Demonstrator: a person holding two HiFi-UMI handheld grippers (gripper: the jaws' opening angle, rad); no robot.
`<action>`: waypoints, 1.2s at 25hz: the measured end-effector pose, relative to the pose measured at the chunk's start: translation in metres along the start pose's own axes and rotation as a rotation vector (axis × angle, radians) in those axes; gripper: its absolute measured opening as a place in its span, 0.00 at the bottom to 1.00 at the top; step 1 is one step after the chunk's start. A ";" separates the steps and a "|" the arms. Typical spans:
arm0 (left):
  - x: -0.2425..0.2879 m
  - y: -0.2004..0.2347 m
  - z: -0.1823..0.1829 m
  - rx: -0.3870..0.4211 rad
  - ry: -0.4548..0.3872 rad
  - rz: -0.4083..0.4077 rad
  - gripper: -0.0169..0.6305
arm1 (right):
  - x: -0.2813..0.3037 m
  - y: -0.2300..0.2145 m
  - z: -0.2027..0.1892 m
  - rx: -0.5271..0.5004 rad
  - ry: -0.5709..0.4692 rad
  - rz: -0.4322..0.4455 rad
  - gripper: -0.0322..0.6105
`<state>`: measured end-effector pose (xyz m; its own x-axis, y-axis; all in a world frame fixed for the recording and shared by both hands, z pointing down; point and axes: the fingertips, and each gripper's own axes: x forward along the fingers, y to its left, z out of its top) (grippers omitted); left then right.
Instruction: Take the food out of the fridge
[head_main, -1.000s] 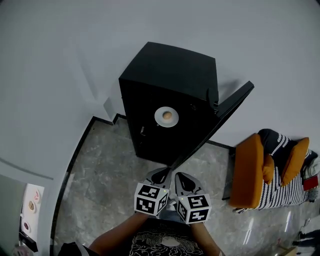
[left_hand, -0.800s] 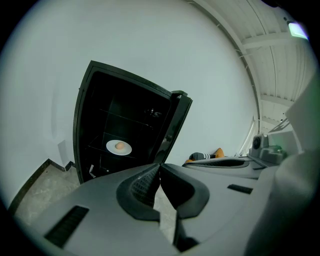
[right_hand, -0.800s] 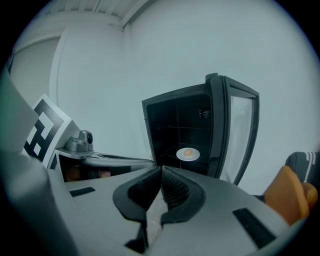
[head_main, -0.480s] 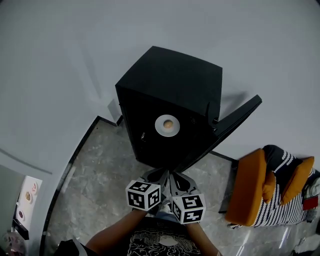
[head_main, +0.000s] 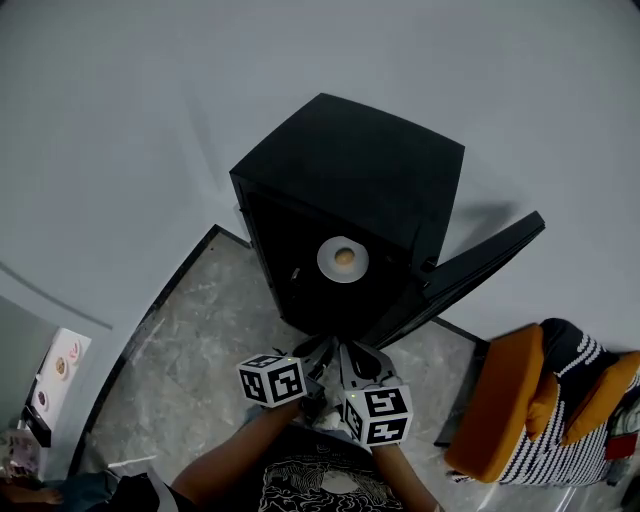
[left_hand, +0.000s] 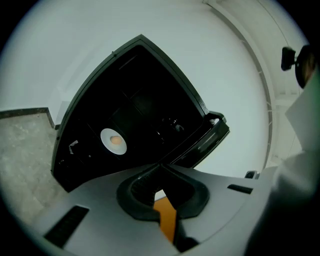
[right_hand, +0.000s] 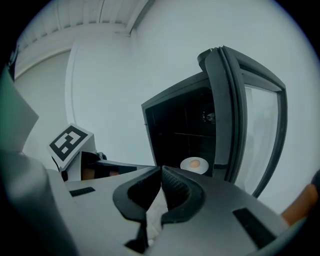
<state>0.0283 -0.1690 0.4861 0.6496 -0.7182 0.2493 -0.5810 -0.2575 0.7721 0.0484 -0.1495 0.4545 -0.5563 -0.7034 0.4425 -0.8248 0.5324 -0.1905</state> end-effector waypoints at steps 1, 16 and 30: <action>0.003 0.001 0.003 -0.036 -0.018 -0.030 0.05 | 0.002 -0.001 0.001 -0.001 0.002 0.003 0.09; 0.049 0.086 0.048 -0.304 -0.102 -0.199 0.05 | 0.075 -0.005 0.016 -0.030 0.052 -0.019 0.09; 0.109 0.179 0.052 -0.377 0.000 -0.139 0.05 | 0.131 -0.038 0.041 -0.015 0.026 -0.154 0.09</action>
<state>-0.0311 -0.3270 0.6210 0.7095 -0.6931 0.1273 -0.2670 -0.0973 0.9588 0.0031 -0.2813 0.4832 -0.4203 -0.7653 0.4876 -0.8984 0.4264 -0.1052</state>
